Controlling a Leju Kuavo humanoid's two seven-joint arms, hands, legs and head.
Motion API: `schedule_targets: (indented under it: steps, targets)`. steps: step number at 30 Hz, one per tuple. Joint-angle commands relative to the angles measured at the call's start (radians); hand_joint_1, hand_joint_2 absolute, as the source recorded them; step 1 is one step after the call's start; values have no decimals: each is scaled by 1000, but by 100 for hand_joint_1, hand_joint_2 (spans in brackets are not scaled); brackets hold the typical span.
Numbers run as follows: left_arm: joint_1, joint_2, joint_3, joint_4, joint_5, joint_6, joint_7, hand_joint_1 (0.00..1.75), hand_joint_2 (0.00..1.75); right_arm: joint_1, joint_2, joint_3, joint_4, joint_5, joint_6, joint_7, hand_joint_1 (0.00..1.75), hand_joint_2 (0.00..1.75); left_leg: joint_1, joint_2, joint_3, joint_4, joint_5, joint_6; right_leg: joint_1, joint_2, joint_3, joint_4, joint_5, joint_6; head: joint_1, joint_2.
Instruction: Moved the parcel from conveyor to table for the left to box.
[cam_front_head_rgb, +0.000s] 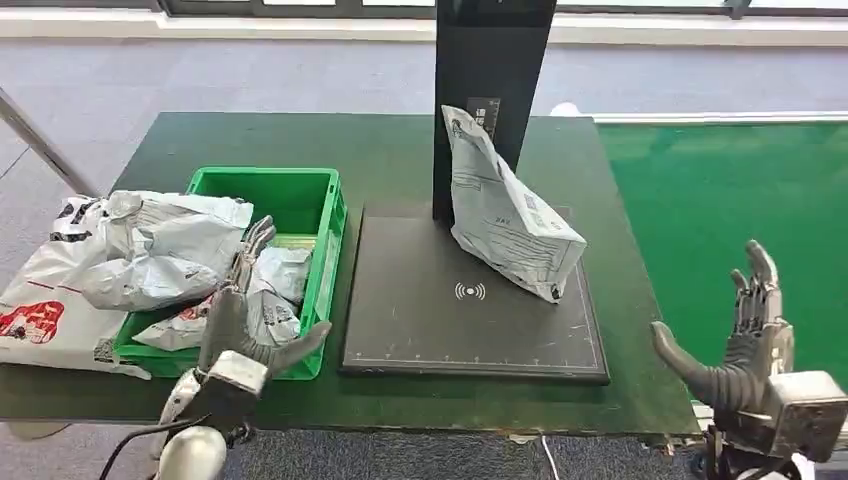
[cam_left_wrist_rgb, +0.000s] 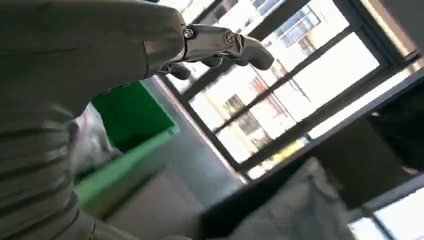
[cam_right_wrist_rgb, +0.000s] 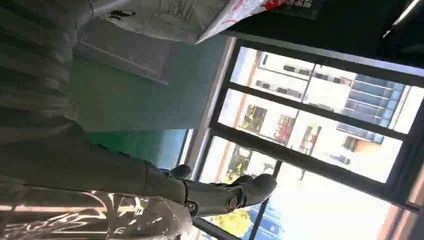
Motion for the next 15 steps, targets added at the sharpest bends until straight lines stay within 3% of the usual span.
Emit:
schedule_targets:
  steps: [1, 4, 9, 15]
  targets:
    - [-153, 95, -94, 184, -308, 51, 82, 0, 175, 28, 181, -62, 66, 19, 33, -27, 0, 175, 1, -4, 2, -3, 2, -1, 1, -3, 3, -2, 0, -2, 0, 0]
    - [-236, 171, -165, 235, -420, 37, 143, 0, 175, 2, 199, -71, 89, 20, 73, -23, 0, 175, 0, -2, 2, -2, 1, -1, 0, -1, 3, -1, 0, -1, 0, 0]
    - [-550, 281, -318, 458, -453, -42, 141, 0, 175, -10, 227, -74, 63, 40, 86, -18, 0, 175, 1, -7, 0, -1, 4, -2, 1, -6, 1, 0, 1, -3, 0, 0]
    - [-701, 273, -468, 557, -464, -134, 105, 0, 175, 18, 234, -90, 57, 31, 111, -6, 0, 175, 2, -7, -1, -1, 6, -4, 2, -4, 1, 0, 4, -4, 0, 0]
